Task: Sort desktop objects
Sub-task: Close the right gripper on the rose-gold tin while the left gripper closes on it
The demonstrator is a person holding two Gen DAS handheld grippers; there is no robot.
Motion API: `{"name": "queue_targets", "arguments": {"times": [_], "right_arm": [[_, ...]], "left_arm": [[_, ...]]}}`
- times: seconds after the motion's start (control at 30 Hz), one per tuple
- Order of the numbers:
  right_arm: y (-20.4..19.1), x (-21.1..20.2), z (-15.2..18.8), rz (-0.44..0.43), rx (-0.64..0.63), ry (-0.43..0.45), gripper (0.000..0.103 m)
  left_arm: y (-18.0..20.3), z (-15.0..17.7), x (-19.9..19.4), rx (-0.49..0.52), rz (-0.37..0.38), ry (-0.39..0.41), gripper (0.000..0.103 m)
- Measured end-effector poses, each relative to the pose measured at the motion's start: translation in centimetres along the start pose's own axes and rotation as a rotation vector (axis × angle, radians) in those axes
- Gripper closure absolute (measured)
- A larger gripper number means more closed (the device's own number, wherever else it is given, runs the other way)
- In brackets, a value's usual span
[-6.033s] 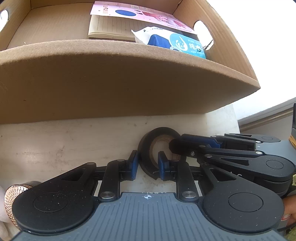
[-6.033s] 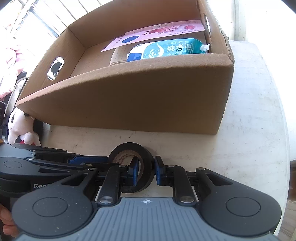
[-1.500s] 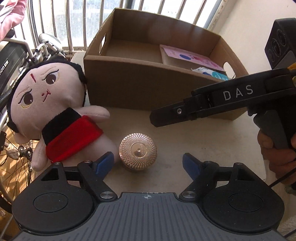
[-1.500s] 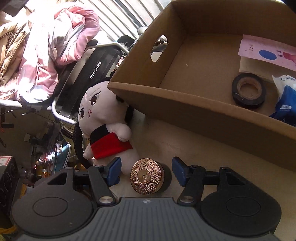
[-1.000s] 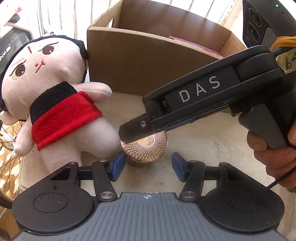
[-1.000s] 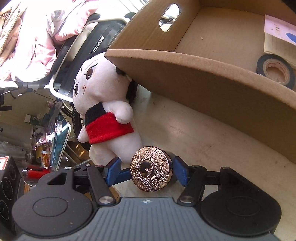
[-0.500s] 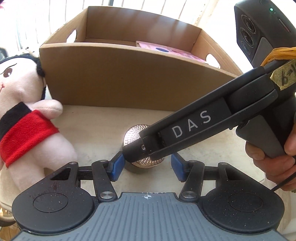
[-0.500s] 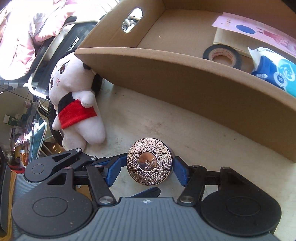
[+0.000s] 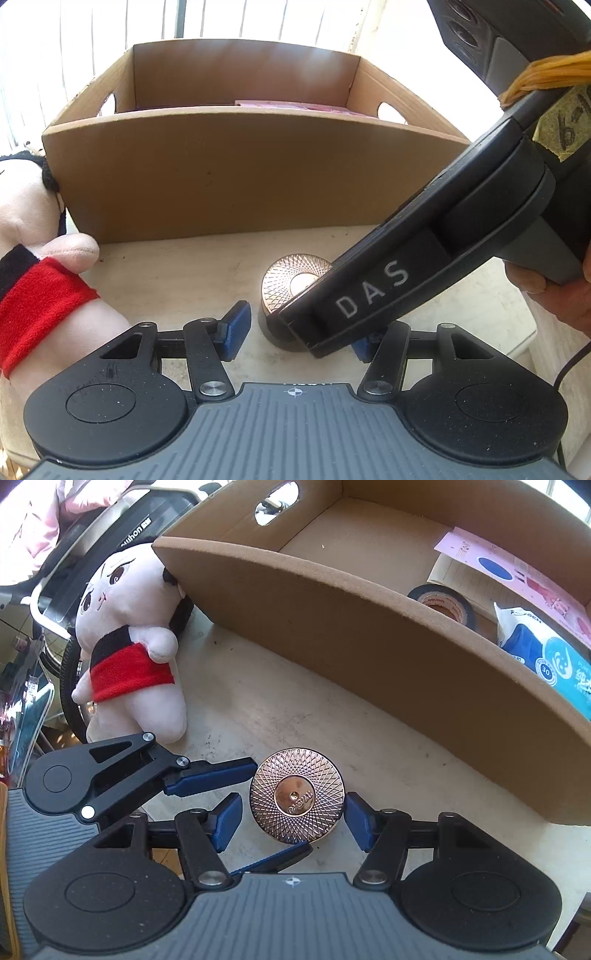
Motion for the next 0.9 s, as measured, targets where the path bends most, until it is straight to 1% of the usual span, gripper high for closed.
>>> {"name": "queue_targets", "arguments": {"times": [0.1,0.27,0.43,0.57,0.9], "right_arm": [[0.1,0.2,-0.2,0.018,0.012,-0.032,0.043],[0.3,0.5,-0.4,0.029,0.026,-0.048,0.042],[0.4,0.7,-0.5,0.033,0.037,-0.055,0.041],[0.5,0.7,-0.7,0.037,0.047,-0.060,0.041],[0.4,1.3,-1.0,0.033,0.028,-0.053,0.041]], "left_arm": [[0.0,0.1,0.3,0.029,0.024,0.001,0.046],[-0.4,0.4,0.3,0.059,0.045,0.000,0.046],[-1.4,1.2,0.8,0.056,0.048,-0.024,0.047],[-2.0,1.6,0.7,0.050,0.051,-0.025,0.047],[-2.9,1.9,-0.2,0.073,0.058,0.020,0.046]]}}
Point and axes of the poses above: each gripper's, at about its wrist camera, not at the fingertips, and x roughly the way its jaws point, y to its right, z to its underside, the point moved 3 cm from there along x, roughly the way its jaws point, and after that the axes turned 14 degrees about y, right-handed, at the moved point
